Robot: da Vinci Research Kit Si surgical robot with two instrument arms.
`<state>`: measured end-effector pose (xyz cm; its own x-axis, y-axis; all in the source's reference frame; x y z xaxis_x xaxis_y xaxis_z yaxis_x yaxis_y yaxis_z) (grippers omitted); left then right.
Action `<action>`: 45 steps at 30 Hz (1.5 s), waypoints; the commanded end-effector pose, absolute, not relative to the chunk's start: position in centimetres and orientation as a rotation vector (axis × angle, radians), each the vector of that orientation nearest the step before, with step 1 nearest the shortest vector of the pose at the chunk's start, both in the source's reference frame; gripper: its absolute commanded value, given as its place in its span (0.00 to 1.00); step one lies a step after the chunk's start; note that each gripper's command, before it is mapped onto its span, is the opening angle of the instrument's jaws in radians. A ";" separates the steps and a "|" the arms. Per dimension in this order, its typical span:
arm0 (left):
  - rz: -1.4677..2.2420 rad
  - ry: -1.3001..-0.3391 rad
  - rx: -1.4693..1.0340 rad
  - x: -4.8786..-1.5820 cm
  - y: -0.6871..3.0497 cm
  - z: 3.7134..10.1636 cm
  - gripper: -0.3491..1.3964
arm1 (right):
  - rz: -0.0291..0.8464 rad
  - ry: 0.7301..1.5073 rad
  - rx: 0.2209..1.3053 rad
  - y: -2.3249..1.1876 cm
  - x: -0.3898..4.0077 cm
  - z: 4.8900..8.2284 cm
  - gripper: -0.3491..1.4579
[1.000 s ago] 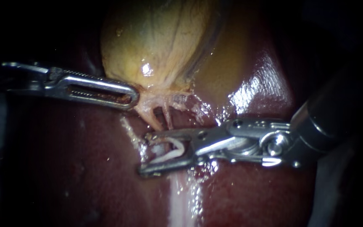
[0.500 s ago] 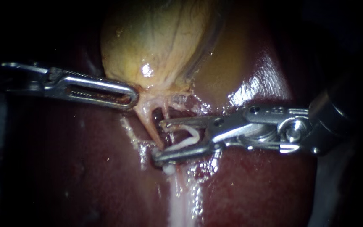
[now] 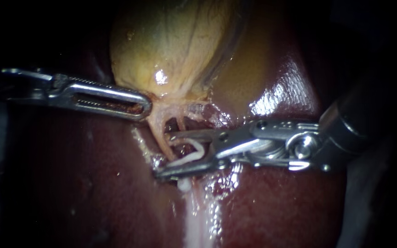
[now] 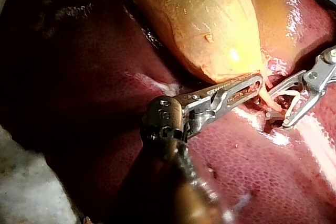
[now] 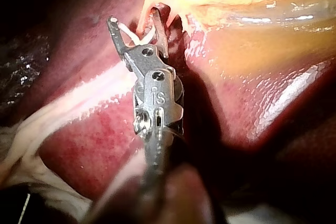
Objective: Clipping third clip left tube
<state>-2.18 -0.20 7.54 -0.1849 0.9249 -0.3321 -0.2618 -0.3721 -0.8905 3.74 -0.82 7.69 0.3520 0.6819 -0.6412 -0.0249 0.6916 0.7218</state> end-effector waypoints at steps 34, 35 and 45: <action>1.702 -0.884 -1.166 -2.19 -0.21 7.53 0.00 | 0.605 1.254 0.814 -0.49 3.93 7.58 0.45; 1.702 -0.884 -1.166 -2.19 -0.21 7.53 0.00 | 0.605 1.254 0.814 -0.49 3.93 7.58 0.45; 1.702 -0.884 -1.166 -2.19 -0.21 7.53 0.00 | 0.603 1.254 0.815 -0.48 3.90 7.59 0.40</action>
